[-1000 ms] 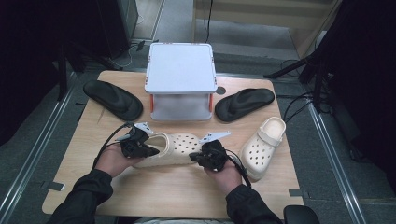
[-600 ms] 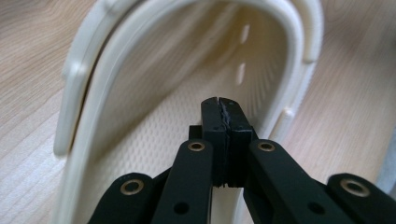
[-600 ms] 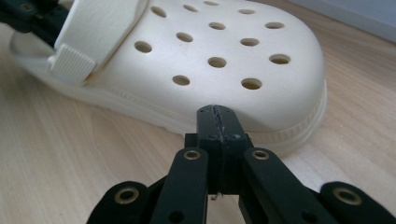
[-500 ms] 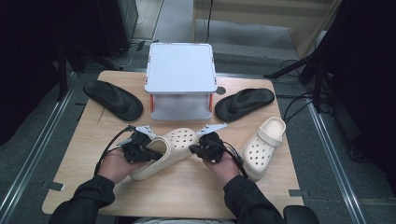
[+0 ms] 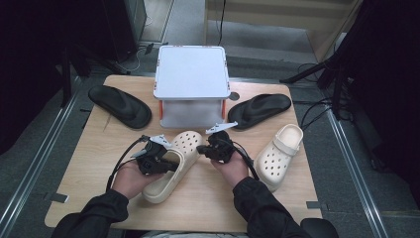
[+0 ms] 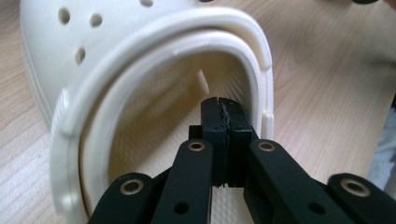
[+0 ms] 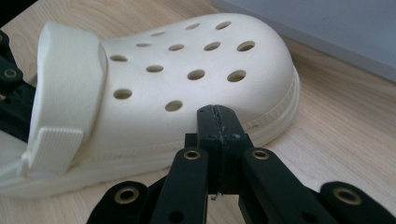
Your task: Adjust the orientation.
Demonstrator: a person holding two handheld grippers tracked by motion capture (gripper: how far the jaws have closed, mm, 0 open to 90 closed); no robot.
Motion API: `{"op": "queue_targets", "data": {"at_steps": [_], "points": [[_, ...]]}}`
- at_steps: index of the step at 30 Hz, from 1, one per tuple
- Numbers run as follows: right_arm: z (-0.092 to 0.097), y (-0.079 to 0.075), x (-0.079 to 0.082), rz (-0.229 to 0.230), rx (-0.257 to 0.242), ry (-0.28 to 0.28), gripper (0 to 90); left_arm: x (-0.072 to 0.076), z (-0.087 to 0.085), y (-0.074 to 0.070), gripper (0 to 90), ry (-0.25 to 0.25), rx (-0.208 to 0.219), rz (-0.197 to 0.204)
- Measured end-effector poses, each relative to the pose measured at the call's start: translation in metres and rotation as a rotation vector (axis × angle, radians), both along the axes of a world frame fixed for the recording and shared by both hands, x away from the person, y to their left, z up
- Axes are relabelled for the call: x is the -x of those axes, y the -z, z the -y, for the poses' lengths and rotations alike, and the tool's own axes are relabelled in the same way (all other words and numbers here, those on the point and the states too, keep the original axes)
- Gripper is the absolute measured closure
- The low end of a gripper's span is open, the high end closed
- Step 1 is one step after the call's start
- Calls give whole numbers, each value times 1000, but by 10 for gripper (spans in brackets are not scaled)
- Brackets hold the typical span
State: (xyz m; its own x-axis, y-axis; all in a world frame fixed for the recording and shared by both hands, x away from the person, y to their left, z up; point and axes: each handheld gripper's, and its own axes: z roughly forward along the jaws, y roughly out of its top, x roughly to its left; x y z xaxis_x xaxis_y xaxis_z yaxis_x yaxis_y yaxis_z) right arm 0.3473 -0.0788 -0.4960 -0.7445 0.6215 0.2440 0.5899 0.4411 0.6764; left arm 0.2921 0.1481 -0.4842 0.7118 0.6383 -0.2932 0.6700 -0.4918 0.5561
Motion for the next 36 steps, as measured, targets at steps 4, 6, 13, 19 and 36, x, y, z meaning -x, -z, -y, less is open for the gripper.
{"op": "queue_targets", "data": {"at_steps": [4,6,13,19,36], "points": [[-6,0,-4,10,-2,7,900,-2,3,0,900,-10,5,1],[-9,0,-6,10,-2,7,900,-2,3,0,900,-13,8,1],[-17,-1,-7,11,-4,4,900,-8,5,-1,900,-47,23,6],[-18,-1,5,-3,-10,-17,900,-11,6,-1,900,-47,14,12],[-22,0,-4,44,-7,-4,900,-19,11,-2,900,-80,32,27]]}}
